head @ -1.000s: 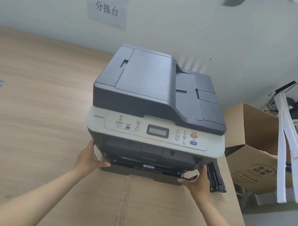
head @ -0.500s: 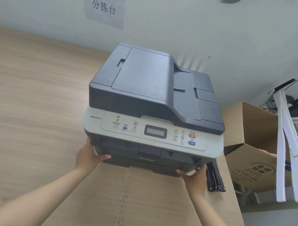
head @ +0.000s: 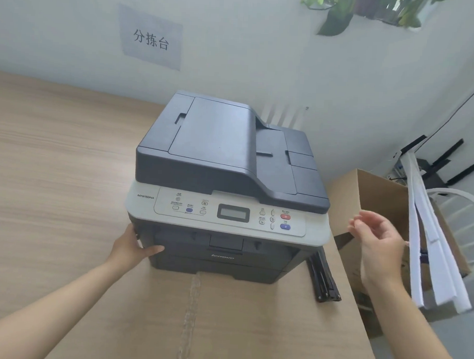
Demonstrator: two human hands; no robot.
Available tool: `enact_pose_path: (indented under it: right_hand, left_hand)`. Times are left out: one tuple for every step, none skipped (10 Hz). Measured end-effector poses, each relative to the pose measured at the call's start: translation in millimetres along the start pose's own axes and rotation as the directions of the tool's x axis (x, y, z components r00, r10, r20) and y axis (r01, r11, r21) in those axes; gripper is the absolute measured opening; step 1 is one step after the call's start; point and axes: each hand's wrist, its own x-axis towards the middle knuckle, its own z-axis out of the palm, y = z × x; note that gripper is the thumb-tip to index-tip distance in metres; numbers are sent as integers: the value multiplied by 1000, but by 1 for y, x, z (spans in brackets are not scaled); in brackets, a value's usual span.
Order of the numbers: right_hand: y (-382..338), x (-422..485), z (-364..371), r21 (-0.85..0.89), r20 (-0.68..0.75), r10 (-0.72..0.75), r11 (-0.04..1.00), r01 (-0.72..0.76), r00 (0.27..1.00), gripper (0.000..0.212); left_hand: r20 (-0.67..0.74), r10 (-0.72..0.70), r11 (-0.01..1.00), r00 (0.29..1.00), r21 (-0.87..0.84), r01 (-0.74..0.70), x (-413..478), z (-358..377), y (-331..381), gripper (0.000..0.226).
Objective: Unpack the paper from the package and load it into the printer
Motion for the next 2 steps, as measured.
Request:
enact_pose_path:
  right_hand:
    - [-76, -10, 0, 214, 124, -232, 956, 202, 965, 9]
    - [-147, -15, -16, 435, 208, -487, 823, 366, 848, 9]
  left_hand:
    - [4, 27, 999, 1000, -34, -27, -5, -15, 11, 82]
    - [-7, 95, 993, 995, -67, -96, -11, -37, 16, 97]
